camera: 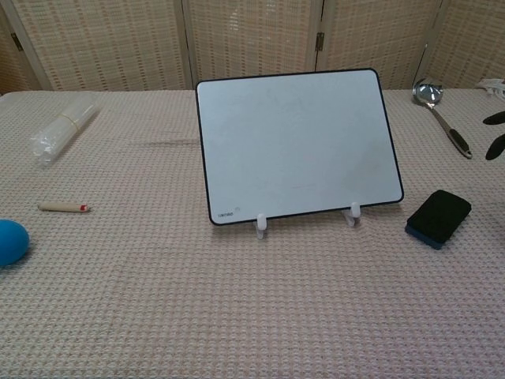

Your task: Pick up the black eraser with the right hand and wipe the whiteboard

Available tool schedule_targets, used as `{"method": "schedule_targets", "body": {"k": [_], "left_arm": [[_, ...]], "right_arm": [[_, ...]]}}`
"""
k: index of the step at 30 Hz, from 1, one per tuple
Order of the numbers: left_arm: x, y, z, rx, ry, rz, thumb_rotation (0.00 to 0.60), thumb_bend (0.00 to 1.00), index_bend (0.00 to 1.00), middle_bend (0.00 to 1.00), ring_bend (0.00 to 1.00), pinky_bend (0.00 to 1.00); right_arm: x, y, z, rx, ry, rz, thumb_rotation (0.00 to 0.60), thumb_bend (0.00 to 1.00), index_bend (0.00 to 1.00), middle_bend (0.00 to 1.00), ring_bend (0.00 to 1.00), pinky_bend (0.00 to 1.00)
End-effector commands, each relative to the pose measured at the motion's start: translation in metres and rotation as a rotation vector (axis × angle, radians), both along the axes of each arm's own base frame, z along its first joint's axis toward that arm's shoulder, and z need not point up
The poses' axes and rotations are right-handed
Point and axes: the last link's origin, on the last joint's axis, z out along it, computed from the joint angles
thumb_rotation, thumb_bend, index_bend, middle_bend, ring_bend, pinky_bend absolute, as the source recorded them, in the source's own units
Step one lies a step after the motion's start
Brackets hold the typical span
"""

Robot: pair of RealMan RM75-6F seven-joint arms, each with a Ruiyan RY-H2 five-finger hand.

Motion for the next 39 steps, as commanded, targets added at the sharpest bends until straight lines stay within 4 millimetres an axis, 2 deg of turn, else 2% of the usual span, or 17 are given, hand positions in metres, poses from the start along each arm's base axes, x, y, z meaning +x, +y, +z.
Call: {"method": "schedule_targets", "body": {"k": [1, 5, 14, 39], "left_arm": [[0.000, 0.000, 0.000, -0.005, -0.001, -0.001, 0.600, 0.24, 0.03, 0.13, 0.12, 0.14], [0.000, -0.001, 0.002, -0.002, -0.008, -0.004, 0.600, 0.24, 0.03, 0.13, 0.12, 0.14], [-0.001, 0.000, 0.005, -0.002, -0.018, 0.000, 0.600, 0.24, 0.03, 0.13, 0.12, 0.14], [-0.001, 0.000, 0.008, -0.004, -0.030, -0.005, 0.600, 0.24, 0.03, 0.13, 0.12, 0.14]], "right_arm": [[-0.001, -0.013, -0.016, 0.020, 0.035, -0.008, 0.600, 0.38, 0.25, 0.00, 0.00, 0.00], [0.006, -0.020, -0.037, 0.051, 0.045, -0.009, 0.600, 0.38, 0.25, 0.00, 0.00, 0.00], [0.018, -0.031, -0.065, 0.067, 0.073, 0.004, 0.600, 0.38, 0.25, 0.00, 0.00, 0.00], [0.015, -0.038, -0.089, 0.082, 0.110, -0.029, 0.600, 0.38, 0.27, 0.00, 0.00, 0.00]]}}
